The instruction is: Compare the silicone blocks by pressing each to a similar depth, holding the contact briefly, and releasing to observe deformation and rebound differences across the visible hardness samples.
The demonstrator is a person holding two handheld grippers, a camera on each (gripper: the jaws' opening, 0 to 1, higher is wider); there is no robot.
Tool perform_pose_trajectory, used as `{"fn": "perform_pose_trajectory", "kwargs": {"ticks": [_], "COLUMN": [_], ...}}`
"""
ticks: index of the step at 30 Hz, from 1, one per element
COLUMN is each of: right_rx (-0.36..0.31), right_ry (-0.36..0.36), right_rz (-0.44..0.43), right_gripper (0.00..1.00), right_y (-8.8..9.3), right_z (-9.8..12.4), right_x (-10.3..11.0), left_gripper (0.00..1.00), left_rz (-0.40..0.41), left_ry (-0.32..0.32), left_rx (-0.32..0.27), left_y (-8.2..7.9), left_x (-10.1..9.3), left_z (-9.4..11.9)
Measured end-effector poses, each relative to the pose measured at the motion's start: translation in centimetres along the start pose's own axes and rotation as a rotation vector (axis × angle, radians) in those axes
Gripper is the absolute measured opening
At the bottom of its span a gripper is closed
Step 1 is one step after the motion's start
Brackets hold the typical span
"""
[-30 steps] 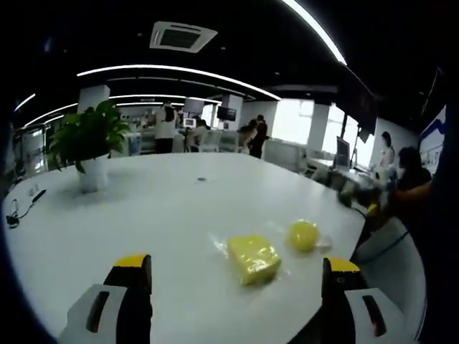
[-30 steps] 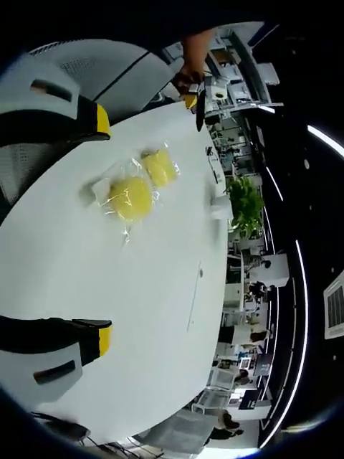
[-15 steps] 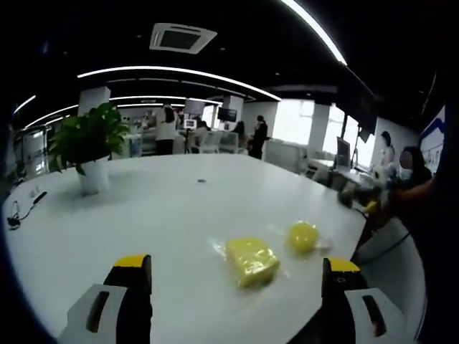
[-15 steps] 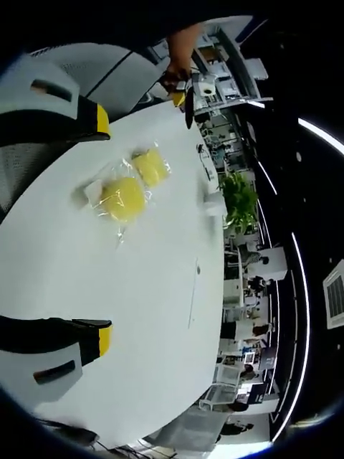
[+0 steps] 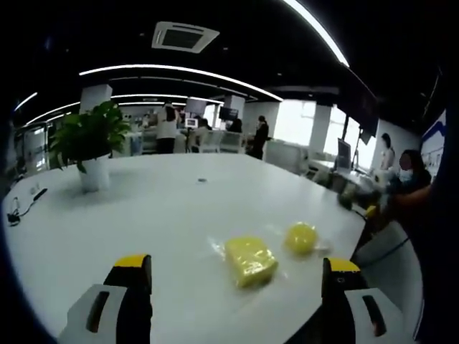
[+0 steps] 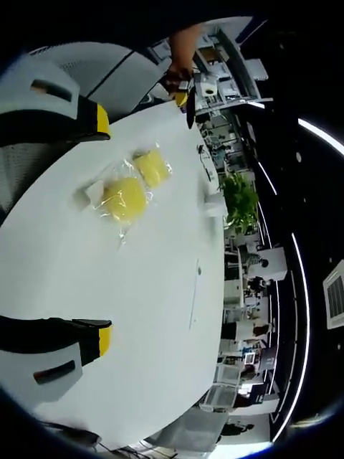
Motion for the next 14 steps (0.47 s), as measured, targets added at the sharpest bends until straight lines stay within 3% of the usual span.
{"fn": "perform_pose_trajectory", "kwargs": {"ticks": [14], "right_rx": [0.001], "right_ry": [0.005], "right_rz": [-0.007], "right_gripper": [0.97], "right_y": [-0.2], "right_z": [-0.3], "right_x": [-0.1], "left_gripper": [1.0], "left_rz": [-0.008], "left_ry": [0.002], "left_rx": [-0.02], "left_y": [-1.3], "left_x": [-0.4], "left_z": [-0.3]}}
Point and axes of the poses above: the point that each gripper's makers call its tool centre point, and the gripper's own axes: z roughly backward along the fingers, x roughly to its left, y roughly out of its underside, the point moved 2 cm from there along z, roughly backward along the fingers, and after that the axes turned 15 degrees about -x, right-handed, at the moved point
